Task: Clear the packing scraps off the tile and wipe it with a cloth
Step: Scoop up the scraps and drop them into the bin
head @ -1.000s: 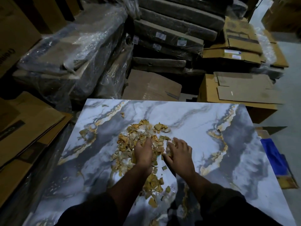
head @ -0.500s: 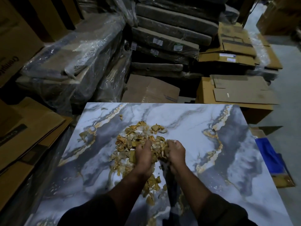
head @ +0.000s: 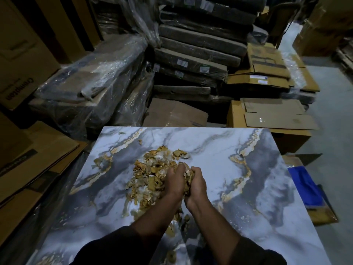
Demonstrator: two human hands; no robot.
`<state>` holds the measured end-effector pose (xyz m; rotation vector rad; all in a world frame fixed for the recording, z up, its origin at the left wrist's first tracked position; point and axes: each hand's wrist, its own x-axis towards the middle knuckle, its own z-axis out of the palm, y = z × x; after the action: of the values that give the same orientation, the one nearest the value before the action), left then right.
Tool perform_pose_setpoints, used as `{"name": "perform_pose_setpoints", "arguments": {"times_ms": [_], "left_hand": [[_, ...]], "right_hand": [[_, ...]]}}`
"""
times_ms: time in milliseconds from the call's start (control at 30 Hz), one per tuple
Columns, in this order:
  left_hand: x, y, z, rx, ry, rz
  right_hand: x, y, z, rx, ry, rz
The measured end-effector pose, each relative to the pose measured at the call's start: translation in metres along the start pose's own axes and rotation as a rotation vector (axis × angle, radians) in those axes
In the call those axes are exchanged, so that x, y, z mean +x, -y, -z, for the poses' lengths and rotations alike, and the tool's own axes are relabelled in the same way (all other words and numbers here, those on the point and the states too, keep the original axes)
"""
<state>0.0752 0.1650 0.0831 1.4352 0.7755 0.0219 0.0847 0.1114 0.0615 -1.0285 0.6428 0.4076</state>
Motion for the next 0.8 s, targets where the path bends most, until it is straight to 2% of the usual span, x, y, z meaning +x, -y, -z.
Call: {"name": "perform_pose_setpoints", "arguments": {"times_ms": [133, 333, 500, 667, 800], "left_hand": [[-0.012, 0.010, -0.009, -0.029, -0.043, -0.013], [-0.020, 0.022, -0.009, -0.108, -0.086, 0.059], [-0.014, 0.016, -0.008, -0.016, -0.161, 0.017], [-0.024, 0.006, -0.012, -0.029, -0.061, -0.154], [-0.049, 0.009, -0.013, 0.038, 0.115, -0.268]], "right_hand": [[0.000, 0.009, 0.008, -0.085, -0.011, 0.049], [-0.014, 0.011, 0.022, -0.129, 0.068, -0.022], [-0.031, 0.008, 0.021, -0.082, 0.056, 0.058], [-0.048, 0.011, 0.020, -0.089, -0.033, 0.202], [-0.055, 0.009, 0.030, -0.184, -0.158, 0.348]]}}
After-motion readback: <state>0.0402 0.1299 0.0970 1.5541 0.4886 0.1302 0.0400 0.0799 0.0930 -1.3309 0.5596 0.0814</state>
